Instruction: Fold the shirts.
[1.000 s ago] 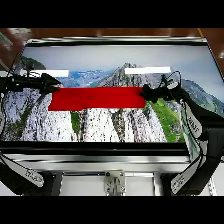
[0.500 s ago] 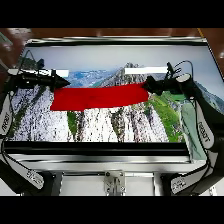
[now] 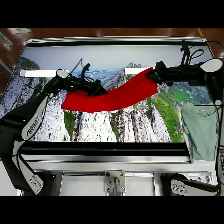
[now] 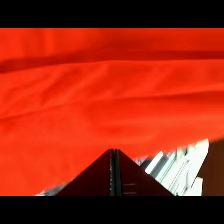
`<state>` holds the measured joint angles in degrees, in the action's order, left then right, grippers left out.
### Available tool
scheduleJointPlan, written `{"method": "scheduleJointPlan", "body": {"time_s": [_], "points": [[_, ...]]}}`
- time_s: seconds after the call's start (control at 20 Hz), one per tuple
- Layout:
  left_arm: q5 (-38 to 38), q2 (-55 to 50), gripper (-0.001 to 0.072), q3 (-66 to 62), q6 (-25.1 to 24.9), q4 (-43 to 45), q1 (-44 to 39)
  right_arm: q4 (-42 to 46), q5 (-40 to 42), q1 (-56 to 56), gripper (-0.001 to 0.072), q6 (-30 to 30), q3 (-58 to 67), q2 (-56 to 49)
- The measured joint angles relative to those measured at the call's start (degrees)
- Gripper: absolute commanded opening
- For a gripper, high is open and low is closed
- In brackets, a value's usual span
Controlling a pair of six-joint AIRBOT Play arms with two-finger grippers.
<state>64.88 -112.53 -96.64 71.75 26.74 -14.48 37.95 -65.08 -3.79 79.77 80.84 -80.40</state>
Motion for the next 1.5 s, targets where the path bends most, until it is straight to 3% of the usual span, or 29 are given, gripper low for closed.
{"method": "scheduleJointPlan", "body": {"time_s": [0.45,0.75,0.95,1.15,1.5], "points": [[-5.51,-4.35,0.0037,0.00,6.16,-1.99,-12.13,0.11,-5.31,-0.04,0.0059,4.07,-0.02,8.68],[-9.53,-5.81,0.0035,0.00,5.46,-4.42,-15.08,1.14,-4.26,0.17,0.0059,6.51,-0.02,9.22],[-5.92,-0.17,0.0035,0.02,5.73,4.02,-7.04,2.89,0.59,4.04,0.0059,7.61,0.00,6.16],[-1.40,9.79,0.0036,0.00,6.58,9.62,6.29,2.36,10.16,14.45,0.0059,7.91,0.00,-0.09],[5.92,26.77,0.0037,0.00,6.47,12.22,26.95,-10.10,32.72,32.24,0.0060,6.88,-0.02,-15.06]]}}
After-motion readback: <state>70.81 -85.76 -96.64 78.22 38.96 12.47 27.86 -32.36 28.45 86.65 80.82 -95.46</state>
